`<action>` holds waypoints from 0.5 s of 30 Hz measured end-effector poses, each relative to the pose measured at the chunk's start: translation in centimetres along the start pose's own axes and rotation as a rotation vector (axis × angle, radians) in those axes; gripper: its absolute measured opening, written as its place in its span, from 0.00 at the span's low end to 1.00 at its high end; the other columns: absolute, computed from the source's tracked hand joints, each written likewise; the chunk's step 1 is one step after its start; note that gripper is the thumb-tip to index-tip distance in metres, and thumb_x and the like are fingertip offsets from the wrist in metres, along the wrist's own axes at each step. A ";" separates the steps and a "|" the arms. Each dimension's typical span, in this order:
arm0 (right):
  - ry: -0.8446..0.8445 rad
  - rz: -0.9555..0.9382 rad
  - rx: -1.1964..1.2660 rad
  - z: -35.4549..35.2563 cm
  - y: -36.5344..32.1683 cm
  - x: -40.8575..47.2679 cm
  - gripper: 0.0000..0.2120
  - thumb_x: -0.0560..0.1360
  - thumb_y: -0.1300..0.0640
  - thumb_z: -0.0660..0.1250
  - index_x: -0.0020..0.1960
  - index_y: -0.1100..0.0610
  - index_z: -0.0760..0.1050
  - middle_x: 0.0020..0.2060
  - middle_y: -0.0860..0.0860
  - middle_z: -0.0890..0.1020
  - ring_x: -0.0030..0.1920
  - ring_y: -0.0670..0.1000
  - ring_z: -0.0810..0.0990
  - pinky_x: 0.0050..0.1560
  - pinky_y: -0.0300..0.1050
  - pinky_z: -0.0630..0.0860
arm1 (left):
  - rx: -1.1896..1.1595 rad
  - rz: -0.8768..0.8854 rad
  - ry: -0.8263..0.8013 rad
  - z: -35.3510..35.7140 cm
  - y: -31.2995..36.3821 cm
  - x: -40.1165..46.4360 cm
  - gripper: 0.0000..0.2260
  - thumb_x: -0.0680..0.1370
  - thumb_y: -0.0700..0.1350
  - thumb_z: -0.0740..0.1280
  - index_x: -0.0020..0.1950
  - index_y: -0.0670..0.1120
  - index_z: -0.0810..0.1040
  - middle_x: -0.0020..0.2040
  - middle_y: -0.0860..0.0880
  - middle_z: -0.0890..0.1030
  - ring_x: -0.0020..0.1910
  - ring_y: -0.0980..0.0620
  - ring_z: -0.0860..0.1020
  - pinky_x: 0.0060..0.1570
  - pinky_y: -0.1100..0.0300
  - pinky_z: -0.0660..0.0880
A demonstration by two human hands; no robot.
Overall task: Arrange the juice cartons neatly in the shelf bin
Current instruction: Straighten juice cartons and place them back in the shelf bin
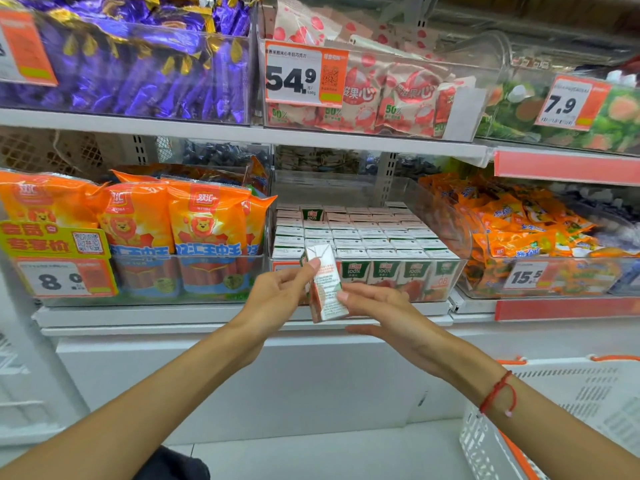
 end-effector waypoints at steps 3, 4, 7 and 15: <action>-0.051 0.005 0.009 0.3 -0.1 0.0 0.13 0.78 0.55 0.67 0.61 0.46 0.75 0.59 0.48 0.82 0.59 0.46 0.80 0.61 0.44 0.76 | 0.008 0.032 0.009 0.1 0.3 -0.3 0.16 0.77 0.59 0.64 0.57 0.52 0.80 0.47 0.58 0.86 0.46 0.67 0.81 0.46 0.71 0.67; -0.057 0.009 0.027 0.2 0.0 0.0 0.15 0.78 0.56 0.67 0.63 0.48 0.74 0.59 0.49 0.82 0.59 0.47 0.81 0.63 0.45 0.75 | 0.016 0.038 -0.005 0.2 0.3 -0.3 0.15 0.78 0.59 0.63 0.56 0.53 0.80 0.46 0.60 0.85 0.45 0.69 0.81 0.46 0.72 0.66; -0.012 -0.012 0.010 -0.2 0.3 0.0 0.16 0.76 0.55 0.69 0.63 0.49 0.74 0.54 0.50 0.84 0.55 0.46 0.83 0.60 0.45 0.77 | 0.038 0.041 -0.057 0.5 0.3 -0.4 0.12 0.80 0.57 0.60 0.55 0.55 0.80 0.46 0.60 0.85 0.47 0.67 0.81 0.51 0.69 0.71; 0.316 -0.212 -0.423 -1.3 -0.3 -0.1 0.24 0.63 0.50 0.81 0.55 0.46 0.75 0.45 0.44 0.81 0.41 0.39 0.79 0.39 0.30 0.74 | -0.041 -0.070 -0.014 0.9 -0.7 -0.6 0.09 0.76 0.52 0.70 0.49 0.47 0.83 0.42 0.52 0.87 0.41 0.59 0.85 0.36 0.68 0.79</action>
Point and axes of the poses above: each hand's wrist, its own x-axis towards the middle knuckle, its own z-axis out of the palm, y = z × x, the point moved 5 cm from there along x, towards the middle knuckle
